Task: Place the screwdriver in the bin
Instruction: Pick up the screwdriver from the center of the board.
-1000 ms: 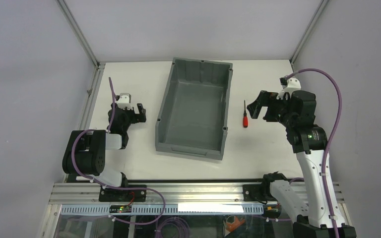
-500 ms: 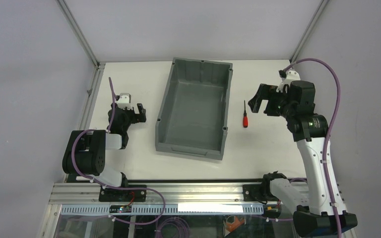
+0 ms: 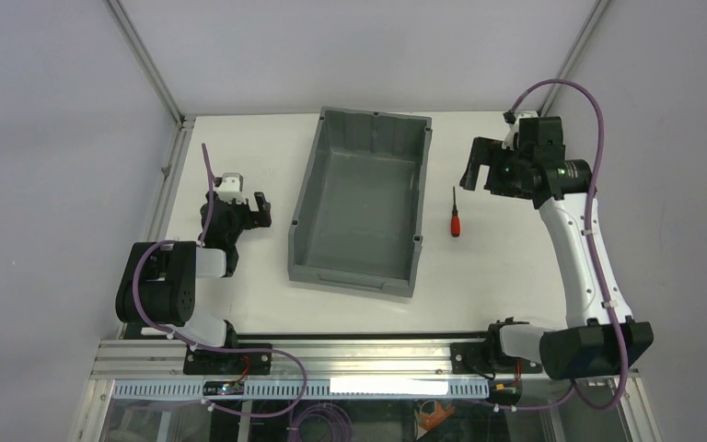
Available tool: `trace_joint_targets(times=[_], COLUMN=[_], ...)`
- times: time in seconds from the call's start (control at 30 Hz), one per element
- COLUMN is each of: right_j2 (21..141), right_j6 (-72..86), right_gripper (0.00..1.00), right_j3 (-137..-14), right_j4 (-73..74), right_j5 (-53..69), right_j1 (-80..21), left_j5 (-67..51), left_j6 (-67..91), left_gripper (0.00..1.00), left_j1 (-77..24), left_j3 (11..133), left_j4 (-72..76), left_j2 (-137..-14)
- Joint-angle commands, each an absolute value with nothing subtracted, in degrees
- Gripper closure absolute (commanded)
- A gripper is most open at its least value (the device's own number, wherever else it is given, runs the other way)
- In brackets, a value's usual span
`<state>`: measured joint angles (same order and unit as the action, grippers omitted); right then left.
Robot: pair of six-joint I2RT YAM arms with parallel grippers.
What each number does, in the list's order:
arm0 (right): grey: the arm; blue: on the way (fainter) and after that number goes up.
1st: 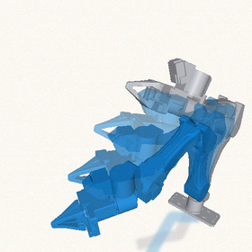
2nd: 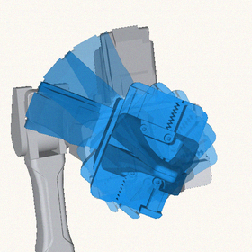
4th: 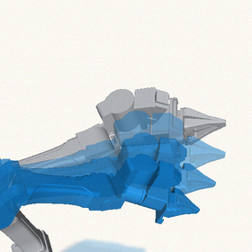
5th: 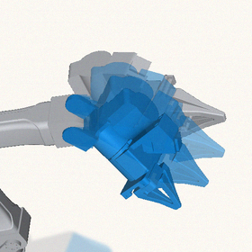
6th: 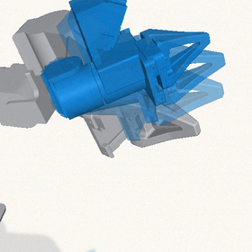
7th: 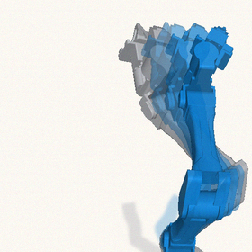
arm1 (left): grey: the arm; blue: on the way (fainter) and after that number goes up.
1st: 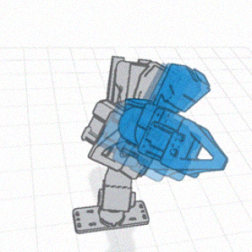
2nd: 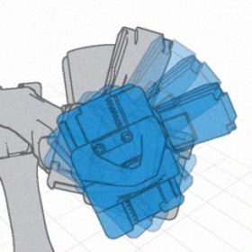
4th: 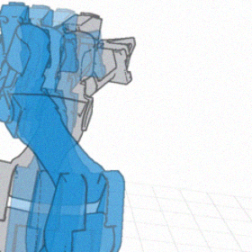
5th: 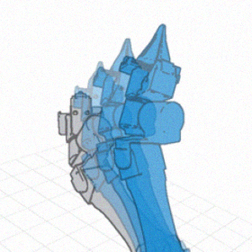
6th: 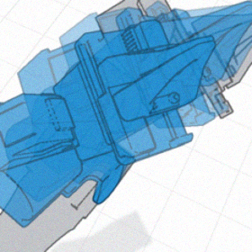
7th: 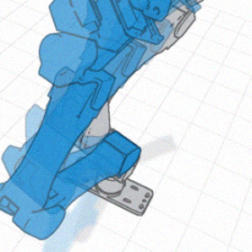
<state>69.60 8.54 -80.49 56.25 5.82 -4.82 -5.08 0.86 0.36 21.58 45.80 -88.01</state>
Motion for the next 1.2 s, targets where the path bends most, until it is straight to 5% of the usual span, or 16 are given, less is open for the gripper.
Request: trace_joint_targets(times=[0.0,1.17], right_j2=[73.5,101.7], right_j6=[8.9,15.4], right_gripper=[0.05,0.31], right_j3=[-84.5,-80.2], right_j4=[59.8,53.2], right_j5=[4.4,-4.3], right_j1=[-5.0,-9.2], left_j5=[-6.4,-6.3], left_j6=[1.5,1.4], left_gripper=[0.01,0.01], left_j1=[0.1,0.1], left_j3=[21.1,21.1], left_j4=[47.8,47.7], left_j2=[-86.3,-86.3])
